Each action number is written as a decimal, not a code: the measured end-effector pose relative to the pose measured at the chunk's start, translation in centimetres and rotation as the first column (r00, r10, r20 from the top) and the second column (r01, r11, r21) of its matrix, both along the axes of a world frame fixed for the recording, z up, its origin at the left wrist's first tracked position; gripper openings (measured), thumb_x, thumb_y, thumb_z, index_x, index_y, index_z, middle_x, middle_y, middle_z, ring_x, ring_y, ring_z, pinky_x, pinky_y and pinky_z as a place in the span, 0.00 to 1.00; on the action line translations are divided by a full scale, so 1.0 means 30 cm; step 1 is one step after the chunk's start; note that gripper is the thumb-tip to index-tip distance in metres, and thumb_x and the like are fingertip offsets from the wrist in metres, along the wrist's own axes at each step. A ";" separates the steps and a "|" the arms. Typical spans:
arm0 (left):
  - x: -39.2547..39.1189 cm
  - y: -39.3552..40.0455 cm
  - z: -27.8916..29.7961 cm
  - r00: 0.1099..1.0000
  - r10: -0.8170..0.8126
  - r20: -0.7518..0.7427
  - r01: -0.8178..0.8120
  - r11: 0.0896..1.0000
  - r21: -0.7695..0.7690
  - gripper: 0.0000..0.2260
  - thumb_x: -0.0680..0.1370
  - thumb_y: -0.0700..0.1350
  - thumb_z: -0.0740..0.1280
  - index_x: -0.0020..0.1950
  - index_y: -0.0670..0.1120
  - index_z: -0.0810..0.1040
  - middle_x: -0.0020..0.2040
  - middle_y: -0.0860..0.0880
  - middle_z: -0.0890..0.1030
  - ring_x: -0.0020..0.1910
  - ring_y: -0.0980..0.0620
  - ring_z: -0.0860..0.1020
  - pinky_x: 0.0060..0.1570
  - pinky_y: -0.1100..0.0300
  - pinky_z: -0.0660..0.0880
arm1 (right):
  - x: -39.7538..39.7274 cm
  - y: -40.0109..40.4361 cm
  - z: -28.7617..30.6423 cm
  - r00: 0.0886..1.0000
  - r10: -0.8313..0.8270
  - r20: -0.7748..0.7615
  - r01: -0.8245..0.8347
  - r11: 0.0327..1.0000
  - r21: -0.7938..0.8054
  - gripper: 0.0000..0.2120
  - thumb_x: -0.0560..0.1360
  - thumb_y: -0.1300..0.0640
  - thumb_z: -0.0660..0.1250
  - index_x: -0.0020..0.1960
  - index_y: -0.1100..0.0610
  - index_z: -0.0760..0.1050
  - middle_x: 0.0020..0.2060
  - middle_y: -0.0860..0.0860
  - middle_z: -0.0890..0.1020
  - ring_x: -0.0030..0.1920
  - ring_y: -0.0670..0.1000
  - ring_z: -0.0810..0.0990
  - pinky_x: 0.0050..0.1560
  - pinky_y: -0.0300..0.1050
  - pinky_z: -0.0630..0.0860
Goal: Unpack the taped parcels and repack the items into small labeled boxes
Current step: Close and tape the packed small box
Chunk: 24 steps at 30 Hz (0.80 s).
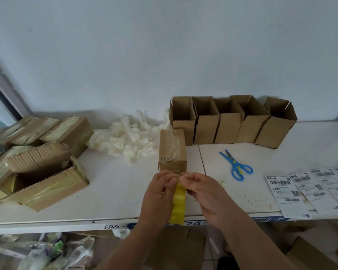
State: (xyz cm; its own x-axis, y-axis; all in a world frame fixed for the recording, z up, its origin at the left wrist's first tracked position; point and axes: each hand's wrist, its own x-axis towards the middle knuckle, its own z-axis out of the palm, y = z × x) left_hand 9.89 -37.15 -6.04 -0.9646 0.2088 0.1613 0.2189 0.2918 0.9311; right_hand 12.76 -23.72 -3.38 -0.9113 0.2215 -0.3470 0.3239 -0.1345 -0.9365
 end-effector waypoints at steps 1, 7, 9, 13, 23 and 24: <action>0.003 0.004 -0.001 1.000 0.018 0.013 -0.018 1.000 0.016 0.09 0.82 0.47 0.62 0.59 0.60 0.75 0.57 0.62 0.76 0.55 0.67 0.75 0.49 0.73 0.71 | -0.001 0.002 -0.002 1.000 -0.005 0.001 0.005 1.000 -0.013 0.04 0.76 0.55 0.70 0.46 0.54 0.83 0.52 0.47 0.83 0.57 0.51 0.79 0.66 0.54 0.73; 0.021 0.016 -0.037 0.938 0.113 -0.328 -0.138 0.989 -0.052 0.05 0.81 0.54 0.61 0.56 0.59 0.72 0.62 0.60 0.69 0.60 0.66 0.72 0.52 0.76 0.70 | -0.004 0.008 -0.011 1.000 -0.010 0.003 0.010 1.000 -0.028 0.05 0.76 0.55 0.70 0.45 0.54 0.84 0.53 0.45 0.83 0.57 0.50 0.80 0.66 0.52 0.73; 0.018 0.018 -0.048 0.913 0.073 -0.402 -0.125 0.987 -0.103 0.07 0.81 0.56 0.57 0.55 0.59 0.73 0.65 0.59 0.67 0.61 0.70 0.69 0.52 0.78 0.68 | -0.006 0.011 -0.012 1.000 0.000 -0.004 0.000 1.000 -0.031 0.05 0.76 0.55 0.69 0.45 0.54 0.84 0.53 0.45 0.83 0.57 0.51 0.80 0.66 0.53 0.73; 0.018 0.023 -0.048 0.943 0.039 -0.330 -0.079 0.991 -0.109 0.15 0.82 0.60 0.55 0.61 0.57 0.77 0.69 0.63 0.64 0.66 0.65 0.68 0.59 0.75 0.66 | -0.006 0.019 -0.009 0.999 0.039 -0.030 -0.039 0.999 -0.018 0.06 0.77 0.56 0.68 0.46 0.55 0.84 0.54 0.47 0.83 0.57 0.51 0.81 0.65 0.52 0.74; 0.033 0.041 -0.021 0.980 0.102 -0.173 -0.116 0.990 -0.074 0.11 0.79 0.55 0.56 0.51 0.54 0.75 0.59 0.64 0.69 0.61 0.68 0.69 0.56 0.80 0.63 | -0.012 0.024 -0.006 0.999 0.038 -0.035 -0.039 0.999 -0.028 0.05 0.77 0.59 0.67 0.46 0.58 0.82 0.55 0.46 0.82 0.57 0.51 0.80 0.63 0.47 0.76; 0.035 0.043 -0.019 0.980 0.105 -0.170 -0.118 0.990 -0.073 0.10 0.79 0.55 0.56 0.50 0.54 0.75 0.59 0.64 0.69 0.61 0.68 0.69 0.56 0.79 0.63 | -0.013 0.023 -0.007 0.999 0.034 -0.034 -0.035 0.999 -0.034 0.05 0.77 0.59 0.68 0.46 0.58 0.82 0.55 0.47 0.82 0.57 0.51 0.80 0.63 0.48 0.76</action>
